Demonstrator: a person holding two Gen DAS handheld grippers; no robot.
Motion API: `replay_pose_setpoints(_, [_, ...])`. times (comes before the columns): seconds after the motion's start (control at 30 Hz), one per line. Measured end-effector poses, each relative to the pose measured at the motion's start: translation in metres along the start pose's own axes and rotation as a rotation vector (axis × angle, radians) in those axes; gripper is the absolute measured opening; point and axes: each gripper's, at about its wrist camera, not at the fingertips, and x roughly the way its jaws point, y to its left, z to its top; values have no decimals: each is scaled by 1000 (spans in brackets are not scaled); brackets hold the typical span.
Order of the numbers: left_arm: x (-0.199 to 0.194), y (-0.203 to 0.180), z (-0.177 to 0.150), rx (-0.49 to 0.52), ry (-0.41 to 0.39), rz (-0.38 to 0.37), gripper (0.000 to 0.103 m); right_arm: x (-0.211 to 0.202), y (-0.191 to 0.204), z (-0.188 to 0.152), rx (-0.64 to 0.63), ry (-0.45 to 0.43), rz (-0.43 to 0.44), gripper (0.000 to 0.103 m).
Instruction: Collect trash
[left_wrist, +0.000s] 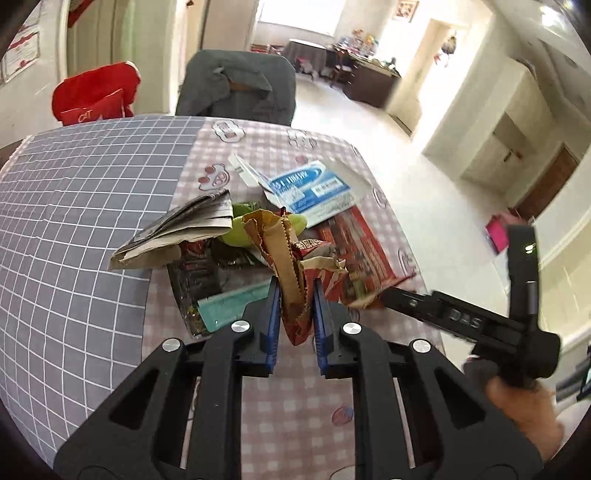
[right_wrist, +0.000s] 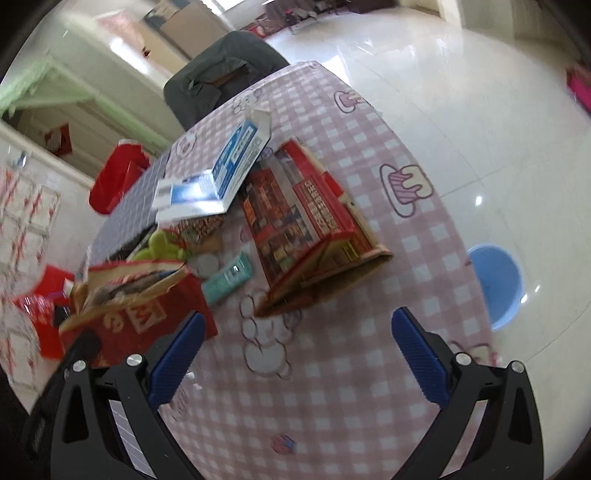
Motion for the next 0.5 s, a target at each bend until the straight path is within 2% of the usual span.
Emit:
replay_pose_setpoints(0.03, [1,-4,2,-5,-16,18,16,7,-2,3,31,2,14,99])
replay_pose_setpoints(0.2, [4,-12,7,-3,-40,14,16,34,-17,12,154,32,57,97])
replay_pose_setpoints(0.23, [6,-13,7,1,-45,20,16,34,-18,13,156,9,67,91])
replay_pose_setpoints(0.3, [9,-15,7,6,-39,27,16,37,-18,16,145,5,65,70])
replay_pose_setpoints(0.33, [11,-15,7,3,-35,38,16,40,-21,18,147,12,70,47])
replay_pose_setpoints(0.4, [11,-14,8,-7,-30,38,16,47,-29,19,189,50,135,39])
replay_pose_setpoints(0.5, [9,-16,8,-11,-33,42,16,49,-35,20,187,74,174,27])
